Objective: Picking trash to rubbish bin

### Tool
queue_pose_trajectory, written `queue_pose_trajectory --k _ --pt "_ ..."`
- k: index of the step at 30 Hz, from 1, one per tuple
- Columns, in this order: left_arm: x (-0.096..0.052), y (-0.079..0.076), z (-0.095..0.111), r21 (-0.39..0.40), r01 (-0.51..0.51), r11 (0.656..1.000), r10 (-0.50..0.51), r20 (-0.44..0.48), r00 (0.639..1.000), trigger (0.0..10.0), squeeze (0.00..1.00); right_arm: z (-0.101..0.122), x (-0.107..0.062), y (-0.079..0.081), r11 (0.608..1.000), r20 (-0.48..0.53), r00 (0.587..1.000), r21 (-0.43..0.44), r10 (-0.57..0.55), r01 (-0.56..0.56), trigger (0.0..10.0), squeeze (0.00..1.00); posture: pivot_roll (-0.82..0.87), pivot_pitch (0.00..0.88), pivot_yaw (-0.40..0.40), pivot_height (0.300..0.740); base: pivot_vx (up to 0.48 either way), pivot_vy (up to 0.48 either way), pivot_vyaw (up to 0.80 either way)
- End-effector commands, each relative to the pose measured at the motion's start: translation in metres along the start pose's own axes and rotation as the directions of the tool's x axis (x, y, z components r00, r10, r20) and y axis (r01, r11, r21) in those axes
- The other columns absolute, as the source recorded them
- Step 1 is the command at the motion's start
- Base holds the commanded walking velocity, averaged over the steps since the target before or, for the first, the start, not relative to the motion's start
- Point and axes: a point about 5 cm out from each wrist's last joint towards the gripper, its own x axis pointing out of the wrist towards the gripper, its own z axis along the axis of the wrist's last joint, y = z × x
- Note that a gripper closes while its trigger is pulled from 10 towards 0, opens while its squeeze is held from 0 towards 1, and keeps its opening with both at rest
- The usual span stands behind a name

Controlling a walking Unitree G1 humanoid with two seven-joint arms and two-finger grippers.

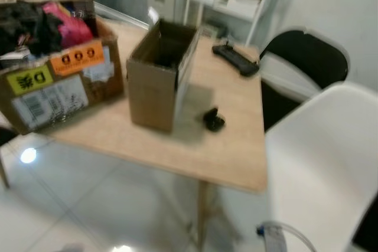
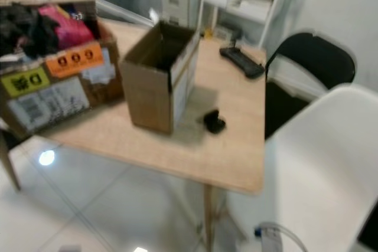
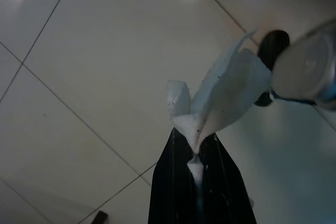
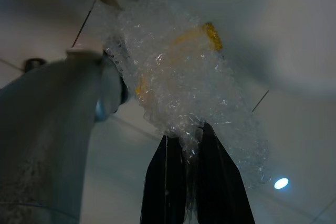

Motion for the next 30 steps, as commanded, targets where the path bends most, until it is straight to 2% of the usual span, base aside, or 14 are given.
queue_pose_trajectory --k 1,5,11,13,14,15,16,17,20,23,24,27,28,30 --pt "-0.001 -0.001 -0.009 0.0 0.003 1.0 -0.003 -0.03 1.0 10.0 0.0 -0.005 0.0 0.001 1.0 -0.01 1.0 0.016 0.002 -0.002 10.0 0.0 0.13 0.093 -0.052 0.74 0.289 0.0 0.0" --pt "-0.001 0.0 -0.009 0.003 -0.012 1.0 0.012 -0.03 0.999 10.0 0.0 -0.005 0.0 0.0 1.0 -0.012 1.0 0.021 -0.008 0.009 10.0 0.0 0.13 0.093 -0.053 0.74 0.189 0.0 0.0" --pt "-0.001 0.005 -0.01 -0.016 -0.045 0.999 0.044 -0.036 0.998 10.0 0.0 -0.009 -0.001 -0.016 0.992 -0.025 0.995 0.081 -0.094 0.096 10.0 0.0 0.13 0.097 -0.053 0.74 0.0 0.0 0.0" --pt "-0.003 0.019 -0.01 -0.098 -0.098 0.99 0.095 -0.027 0.995 10.0 0.0 -0.008 -0.005 -0.043 0.959 -0.025 0.972 0.159 -0.233 0.234 10.0 0.0 0.13 0.101 -0.052 0.74 0.0 0.0 0.0" --pt "-0.003 0.019 -0.01 -0.098 -0.098 0.99 0.095 -0.027 0.995 10.0 0.0 -0.008 -0.005 -0.043 0.959 -0.025 0.972 0.159 -0.233 0.234 10.0 0.0 0.13 0.101 -0.052 0.74 0.0 0.0 0.0" --pt "-0.004 0.035 -0.008 -0.158 -0.149 0.976 0.148 -0.016 0.989 10.0 0.0 -0.005 -0.01 -0.069 0.917 -0.019 0.939 0.209 -0.343 0.339 10.0 0.0 0.13 0.106 -0.052 0.74 0.0 0.0 0.0" --pt "-0.005 0.044 -0.006 -0.189 -0.177 0.966 0.178 -0.011 0.984 10.0 0.0 -0.002 -0.013 -0.082 0.894 -0.012 0.919 0.229 -0.393 0.385 10.0 0.0 0.13 0.106 -0.052 0.74 0.0 0.0 0.0" --pt "-0.005 0.044 -0.006 -0.189 -0.177 0.966 0.178 -0.011 0.984 10.0 0.0 -0.002 -0.013 -0.082 0.894 -0.012 0.919 0.229 -0.393 0.385 10.0 0.0 0.13 0.106 -0.052 0.74 0.0 0.0 0.0" --pt "-0.008 0.059 -0.003 -0.239 -0.224 0.945 0.231 0.001 0.973 10.0 0.0 0.004 -0.02 -0.103 0.849 -0.003 0.881 0.264 -0.474 0.458 10.0 0.0 0.12 0.109 -0.052 0.74 0.0 0.0 0.0" --pt "-0.012 0.082 0.004 -0.327 -0.296 0.897 0.321 0.023 0.947 10.0 0.0 0.017 -0.032 -0.136 0.771 0.022 0.803 0.296 -0.595 0.563 10.0 0.0 0.12 0.113 -0.053 0.74 0.0 0.0 0.0" --pt "-0.012 0.082 0.004 -0.327 -0.296 0.897 0.321 0.023 0.947 10.0 0.0 0.017 -0.032 -0.136 0.771 0.022 0.803 0.296 -0.595 0.563 10.0 0.0 0.12 0.113 -0.053 0.74 0.0 0.0 0.0" --pt "-0.02 0.109 0.017 -0.441 -0.34 0.831 0.406 0.062 0.912 10.0 0.0 0.039 -0.048 -0.165 0.687 0.075 0.703 0.307 -0.707 0.658 10.0 0.0 0.11 0.115 -0.055 0.74 0.0 0.0 0.0" --pt "-0.02 0.109 0.017 -0.441 -0.34 0.831 0.406 0.062 0.912 10.0 0.0 0.039 -0.048 -0.165 0.687 0.075 0.703 0.307 -0.707 0.658 10.0 0.0 0.11 0.115 -0.055 0.74 0.0 0.0 0.0" --pt "-0.025 0.125 0.028 -0.501 -0.342 0.795 0.449 0.106 0.887 10.0 0.0 0.059 -0.06 -0.181 0.629 0.121 0.632 0.343 -0.766 0.697 10.0 0.0 0.11 0.117 -0.057 0.74 0.0 0.0 0.0"
